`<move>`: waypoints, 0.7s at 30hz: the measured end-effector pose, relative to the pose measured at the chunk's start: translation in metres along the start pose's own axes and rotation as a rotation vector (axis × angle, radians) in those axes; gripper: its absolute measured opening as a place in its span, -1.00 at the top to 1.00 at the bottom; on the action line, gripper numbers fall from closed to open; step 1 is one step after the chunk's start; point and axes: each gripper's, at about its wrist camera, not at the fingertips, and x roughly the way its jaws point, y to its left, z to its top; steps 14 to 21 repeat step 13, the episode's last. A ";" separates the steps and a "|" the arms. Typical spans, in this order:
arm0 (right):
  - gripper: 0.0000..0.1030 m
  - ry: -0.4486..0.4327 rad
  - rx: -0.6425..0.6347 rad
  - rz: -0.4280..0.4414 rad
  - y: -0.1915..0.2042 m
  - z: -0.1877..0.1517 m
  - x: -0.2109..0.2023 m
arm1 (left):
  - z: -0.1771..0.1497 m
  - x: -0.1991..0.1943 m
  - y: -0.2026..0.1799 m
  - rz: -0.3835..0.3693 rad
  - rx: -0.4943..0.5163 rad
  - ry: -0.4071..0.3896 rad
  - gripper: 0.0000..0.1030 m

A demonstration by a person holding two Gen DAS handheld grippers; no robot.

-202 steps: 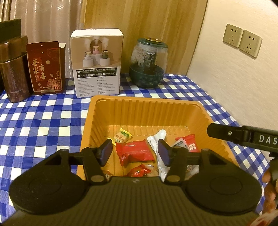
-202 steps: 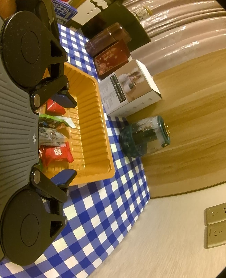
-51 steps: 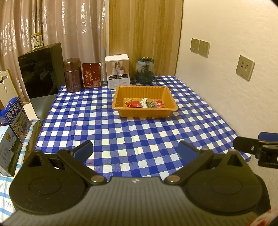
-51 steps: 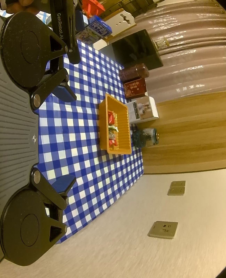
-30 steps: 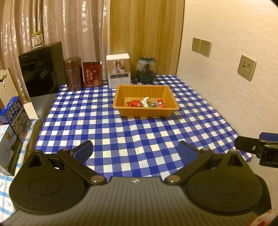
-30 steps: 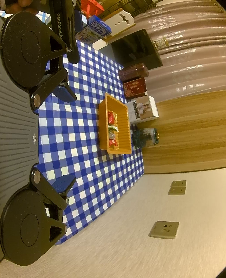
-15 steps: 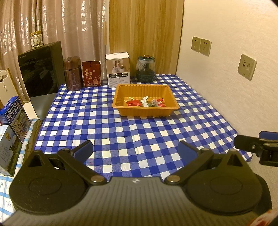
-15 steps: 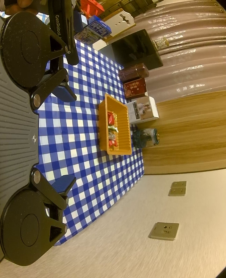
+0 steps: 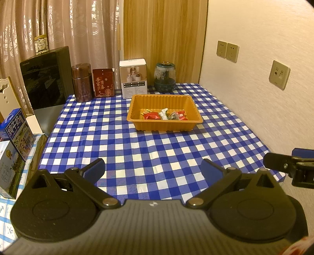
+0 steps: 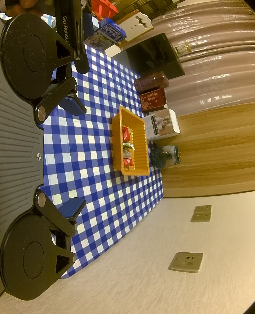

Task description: Organize snacks

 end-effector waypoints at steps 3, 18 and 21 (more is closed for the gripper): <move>-0.75 0.000 0.002 0.000 0.001 -0.001 0.001 | -0.001 0.001 0.000 -0.001 0.001 0.002 -1.00; -0.75 0.002 0.004 0.002 -0.001 -0.002 0.001 | -0.006 0.003 0.002 -0.022 -0.011 -0.013 -1.00; -0.75 0.002 0.004 0.002 -0.001 -0.002 0.001 | -0.006 0.003 0.002 -0.022 -0.011 -0.013 -1.00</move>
